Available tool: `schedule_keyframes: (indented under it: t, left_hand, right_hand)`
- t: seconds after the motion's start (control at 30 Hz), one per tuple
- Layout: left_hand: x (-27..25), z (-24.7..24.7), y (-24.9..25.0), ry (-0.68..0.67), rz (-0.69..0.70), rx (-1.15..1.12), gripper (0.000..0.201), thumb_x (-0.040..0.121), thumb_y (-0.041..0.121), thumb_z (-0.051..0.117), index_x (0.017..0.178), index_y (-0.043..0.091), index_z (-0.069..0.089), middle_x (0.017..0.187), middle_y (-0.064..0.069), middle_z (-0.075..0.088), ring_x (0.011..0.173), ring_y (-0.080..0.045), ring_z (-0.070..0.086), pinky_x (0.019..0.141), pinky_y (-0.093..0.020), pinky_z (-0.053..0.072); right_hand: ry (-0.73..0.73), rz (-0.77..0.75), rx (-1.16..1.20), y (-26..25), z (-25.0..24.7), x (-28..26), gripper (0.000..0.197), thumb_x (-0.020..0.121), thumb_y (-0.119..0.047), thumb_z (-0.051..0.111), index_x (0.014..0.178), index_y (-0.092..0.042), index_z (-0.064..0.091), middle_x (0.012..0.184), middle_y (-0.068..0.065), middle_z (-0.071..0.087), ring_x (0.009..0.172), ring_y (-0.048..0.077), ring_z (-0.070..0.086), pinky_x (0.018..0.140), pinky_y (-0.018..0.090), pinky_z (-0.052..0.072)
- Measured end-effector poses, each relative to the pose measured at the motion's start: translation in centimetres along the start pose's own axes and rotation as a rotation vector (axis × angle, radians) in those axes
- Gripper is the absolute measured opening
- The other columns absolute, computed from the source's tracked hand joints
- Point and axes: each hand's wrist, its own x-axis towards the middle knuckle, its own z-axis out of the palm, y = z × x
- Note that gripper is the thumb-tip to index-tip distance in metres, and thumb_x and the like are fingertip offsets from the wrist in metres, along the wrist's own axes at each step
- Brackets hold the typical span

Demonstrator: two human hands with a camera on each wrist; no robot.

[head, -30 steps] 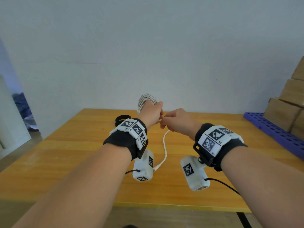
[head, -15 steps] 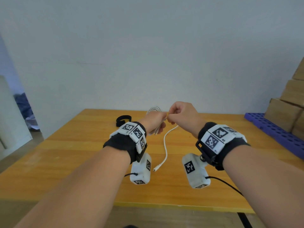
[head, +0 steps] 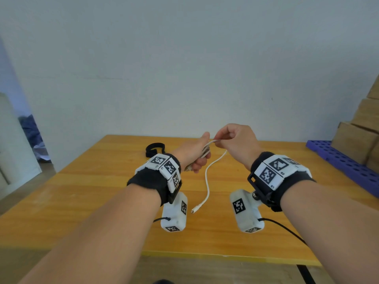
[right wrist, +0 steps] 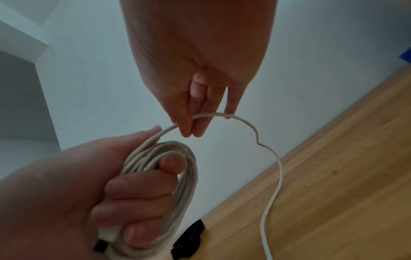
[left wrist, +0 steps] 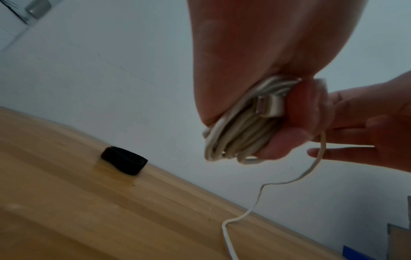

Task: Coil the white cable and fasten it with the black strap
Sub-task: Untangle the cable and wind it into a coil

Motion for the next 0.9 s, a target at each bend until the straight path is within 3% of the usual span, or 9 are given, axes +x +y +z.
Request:
schedule_keyframes:
  t: [0.13,0.37,0.47,0.57,0.67,0.77,0.9]
  left_hand:
    - [-0.3,-0.1,-0.1,-0.107,0.052,-0.072,0.064,0.094,0.063,0.019,0.065,0.014,0.046,0.036,0.005,0.031,0.031,-0.011,0.027,0.045,-0.024,0.035]
    - [-0.9,-0.9,0.0,-0.217,0.123,-0.208,0.058,0.098,0.055,0.025,0.06,0.016,0.046,0.034,0.007,0.028,0.029,-0.009,0.023,0.041,-0.022,0.032]
    - [-1.0,-1.1,-0.1,-0.258,0.145,-0.271,0.056,0.099,0.051,0.025,0.062,0.015,0.046,0.033,0.008,0.028,0.028,-0.008,0.023,0.039,-0.021,0.032]
    - [-1.0,-1.1,-0.2,-0.267,0.188,-0.354,0.055,0.1,0.047,0.025,0.062,0.015,0.046,0.033,0.008,0.027,0.028,-0.008,0.022,0.039,-0.021,0.033]
    - [-0.9,-1.2,-0.2,-0.255,0.235,-0.439,0.054,0.1,0.046,0.026,0.062,0.015,0.047,0.033,0.007,0.026,0.028,-0.009,0.022,0.04,-0.021,0.034]
    - [-0.8,-1.5,-0.3,-0.252,0.251,-0.505,0.053,0.1,0.046,0.028,0.061,0.014,0.047,0.033,0.007,0.027,0.028,-0.009,0.023,0.041,-0.022,0.035]
    - [-1.0,-1.4,-0.5,-0.268,0.249,-0.52,0.053,0.1,0.047,0.028,0.062,0.014,0.047,0.033,0.008,0.027,0.028,-0.009,0.024,0.041,-0.022,0.035]
  right_hand:
    - [-0.008,-0.027,0.021,-0.2,0.1,0.0,0.022,0.073,-0.003,0.076,0.069,-0.022,0.066,0.08,0.002,0.071,0.079,0.014,0.067,0.076,0.023,0.051]
    - [-0.013,-0.029,0.042,0.1,-0.1,0.1,0.007,0.076,-0.016,0.078,0.082,-0.016,0.074,0.082,-0.001,0.073,0.082,0.012,0.068,0.079,0.022,0.052]
    - [-0.049,-0.012,0.049,0.3,-0.1,-0.1,0.013,0.081,-0.017,0.074,0.093,-0.014,0.076,0.089,0.0,0.075,0.089,0.011,0.068,0.085,0.023,0.05]
    - [-0.184,0.011,0.085,0.1,0.0,-0.3,0.028,0.084,0.0,0.064,0.109,-0.012,0.071,0.101,0.008,0.074,0.097,0.016,0.068,0.087,0.024,0.052]
    - [-0.269,0.085,0.093,-0.5,0.2,-0.3,0.044,0.079,0.004,0.057,0.117,-0.016,0.067,0.099,0.012,0.072,0.089,0.02,0.065,0.09,0.036,0.053]
    - [-0.345,0.146,0.169,-1.0,0.2,-0.3,0.046,0.078,-0.001,0.061,0.119,-0.021,0.064,0.1,0.003,0.069,0.094,0.016,0.063,0.086,0.034,0.053]
    - [-0.339,0.132,0.179,-1.1,-0.1,-0.3,0.039,0.079,-0.008,0.071,0.116,-0.017,0.065,0.103,0.004,0.071,0.097,0.016,0.066,0.082,0.029,0.054]
